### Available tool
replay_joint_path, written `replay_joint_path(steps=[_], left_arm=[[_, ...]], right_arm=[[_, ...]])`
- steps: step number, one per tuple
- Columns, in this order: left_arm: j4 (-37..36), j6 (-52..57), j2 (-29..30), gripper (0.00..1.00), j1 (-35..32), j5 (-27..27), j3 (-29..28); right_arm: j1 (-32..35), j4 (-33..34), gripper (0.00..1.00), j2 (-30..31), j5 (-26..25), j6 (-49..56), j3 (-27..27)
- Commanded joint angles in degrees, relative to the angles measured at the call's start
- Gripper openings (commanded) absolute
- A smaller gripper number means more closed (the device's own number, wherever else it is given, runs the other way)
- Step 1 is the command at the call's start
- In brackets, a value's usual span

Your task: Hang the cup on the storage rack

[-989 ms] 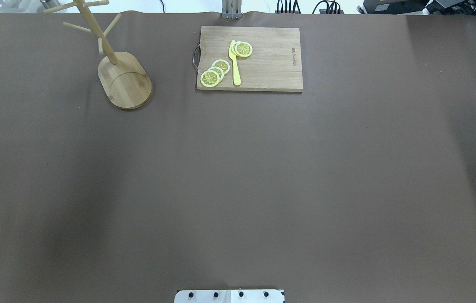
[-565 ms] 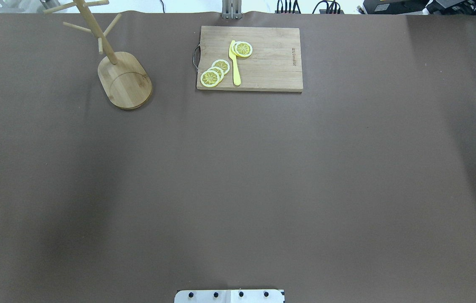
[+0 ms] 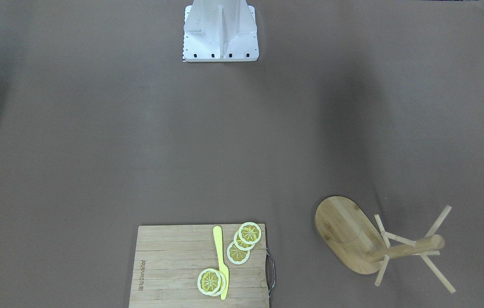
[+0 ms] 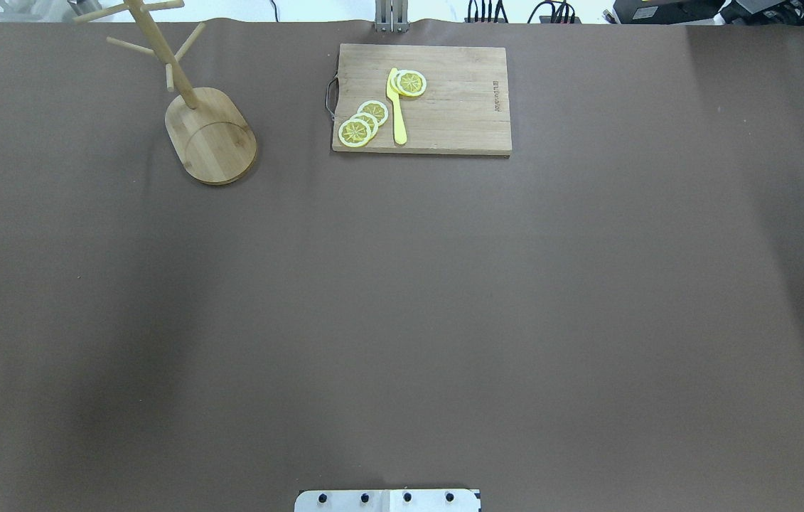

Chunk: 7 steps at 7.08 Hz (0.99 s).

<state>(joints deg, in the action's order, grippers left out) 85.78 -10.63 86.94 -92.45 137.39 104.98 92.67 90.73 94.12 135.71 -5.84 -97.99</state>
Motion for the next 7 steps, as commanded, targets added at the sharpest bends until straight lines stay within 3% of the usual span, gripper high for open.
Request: replay_joint_path(steps=[1, 7], left_arm=[[-0.18, -0.27, 1.81, 0.98, 0.17, -0.37, -0.74], [0.26, 0.00, 0.60, 0.98, -0.01, 0.42, -0.92]], right_arm=[[-0.03, -1.24, 1.00, 0.71, 0.26, -0.04, -2.02], [-0.03, -2.66, 1.00, 1.06, 1.40, -0.48, -1.68]])
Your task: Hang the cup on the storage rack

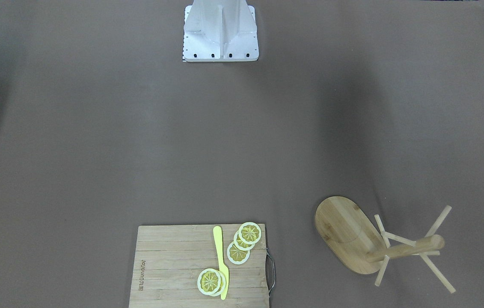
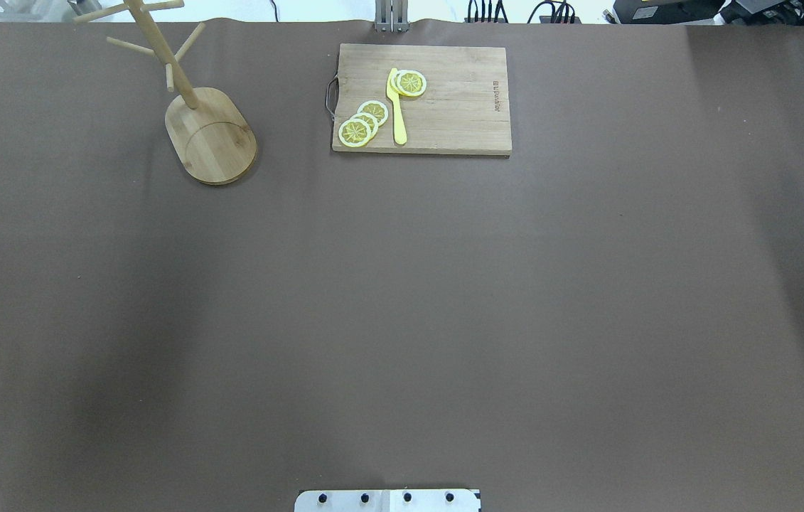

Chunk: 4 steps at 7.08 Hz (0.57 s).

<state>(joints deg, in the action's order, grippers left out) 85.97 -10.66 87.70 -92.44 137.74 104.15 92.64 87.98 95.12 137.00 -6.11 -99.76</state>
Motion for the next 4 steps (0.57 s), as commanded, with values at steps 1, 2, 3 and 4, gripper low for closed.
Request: replay_joint_path(steps=[1, 2, 3, 4], left_arm=[[0.07, -0.06, -0.16, 0.98, -0.02, 0.07, 0.09], [0.60, 0.29, 0.01, 0.98, 0.24, 0.07, -0.26], [2.60, -0.06, 0.02, 0.98, 0.33, 0.15, -0.08], [3.84, 0.02, -0.07, 0.98, 0.42, 0.24, -0.52]], right_arm=[[0.00, -0.09, 1.00, 0.07, -0.07, 0.04, 0.26], [0.00, -0.09, 1.00, 0.16, -0.07, 0.31, 0.18], [-0.09, -0.01, 1.00, 0.07, -1.37, 0.40, 0.35], [-0.18, -0.01, 1.00, 0.07, -4.17, 1.35, 0.27]])
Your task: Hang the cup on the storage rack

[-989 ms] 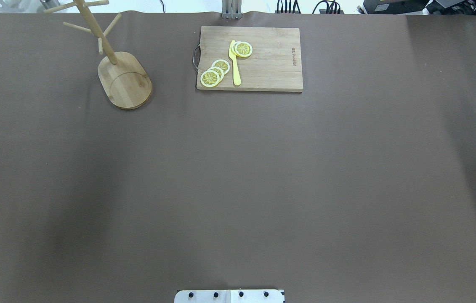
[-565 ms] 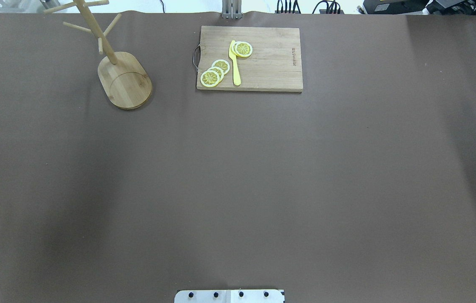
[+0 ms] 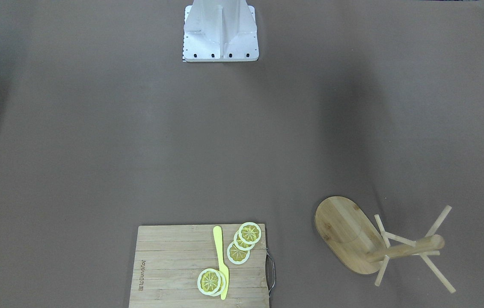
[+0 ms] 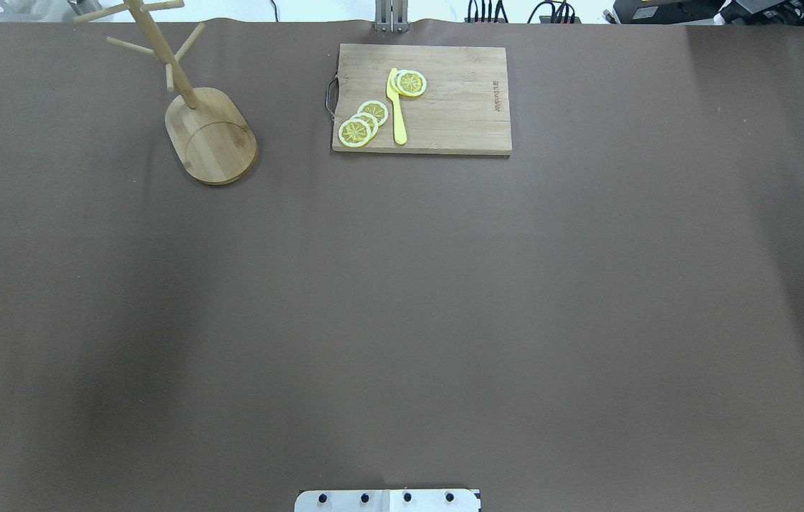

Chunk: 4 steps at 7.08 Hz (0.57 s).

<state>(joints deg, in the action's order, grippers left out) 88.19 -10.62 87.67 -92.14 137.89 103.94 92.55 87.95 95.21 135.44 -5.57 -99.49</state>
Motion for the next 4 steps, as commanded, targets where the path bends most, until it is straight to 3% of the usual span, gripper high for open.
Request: replay_joint_path(steps=[1, 3, 4], left_arm=[[1.64, -0.10, -0.13, 0.98, 0.12, 0.44, -0.66], [1.64, -0.10, -0.13, 0.98, 0.12, 0.53, -0.84], [1.73, -0.19, -0.13, 0.98, 0.12, 0.54, -0.75]], right_arm=[[-0.09, 0.11, 1.00, 0.06, -2.55, 0.82, 0.08], [-0.09, 0.20, 1.00, 0.85, -2.46, 0.56, 2.18], [-0.09, 0.12, 1.00, 0.85, -0.03, 0.64, 5.67]])
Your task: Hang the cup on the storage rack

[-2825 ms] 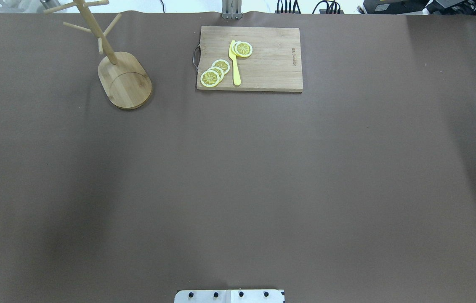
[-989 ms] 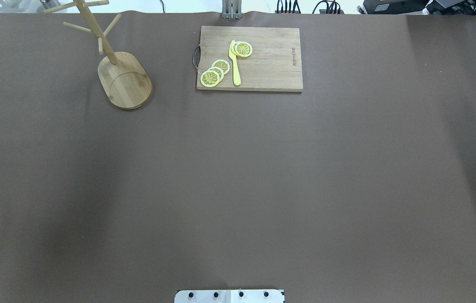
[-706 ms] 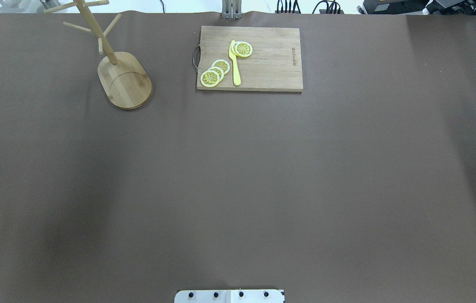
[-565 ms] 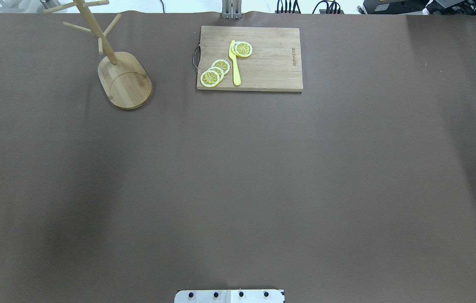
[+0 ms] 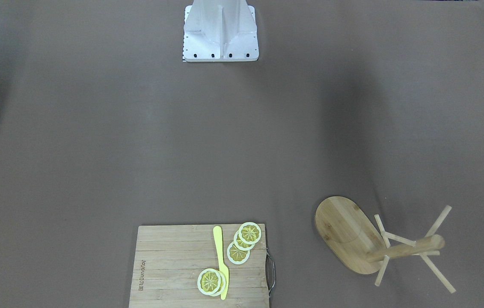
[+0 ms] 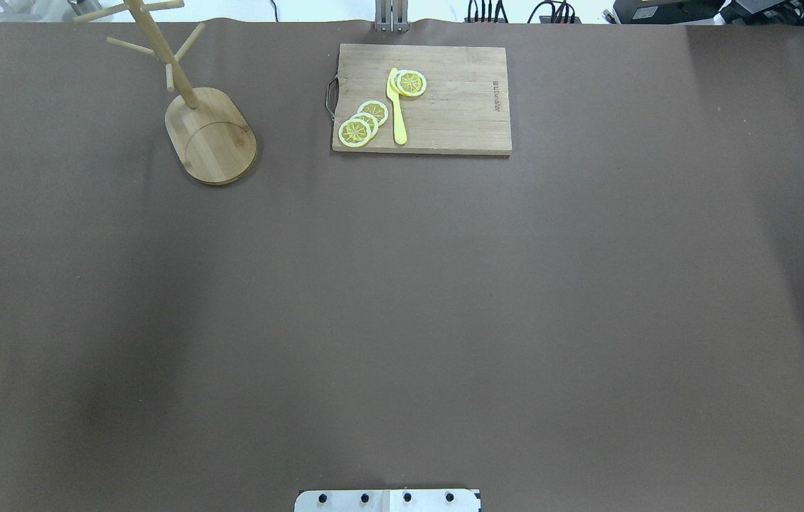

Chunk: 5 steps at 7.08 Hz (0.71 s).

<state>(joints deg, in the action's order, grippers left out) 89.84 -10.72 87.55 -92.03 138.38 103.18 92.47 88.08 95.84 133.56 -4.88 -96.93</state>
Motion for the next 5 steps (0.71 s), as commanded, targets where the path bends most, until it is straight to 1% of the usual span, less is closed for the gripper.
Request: replay_joint_path(steps=[1, 2, 3, 4, 5], left_arm=[[0.16, 0.00, -0.01, 0.98, 0.00, -0.04, -0.09], [0.16, -0.09, 0.08, 0.98, 0.00, -0.04, 0.00], [0.16, -0.09, 0.17, 0.98, 0.00, -0.04, -0.09], [0.07, -0.09, 0.26, 0.98, 0.00, -0.04, 0.00], [0.07, -0.09, 0.52, 0.98, 0.00, -0.04, 0.00]], right_arm=[[-0.09, -0.01, 0.99, 0.14, 4.49, 0.21, 5.06], [-0.61, -0.10, 0.99, 0.14, 4.43, 0.39, 6.39], [-2.10, -3.41, 0.99, 0.05, 3.99, 0.13, 8.40], [-2.64, -9.01, 0.98, -1.69, 3.99, -0.31, 14.34], [-2.82, -11.59, 0.98, -4.14, 4.34, -1.88, 18.75]])
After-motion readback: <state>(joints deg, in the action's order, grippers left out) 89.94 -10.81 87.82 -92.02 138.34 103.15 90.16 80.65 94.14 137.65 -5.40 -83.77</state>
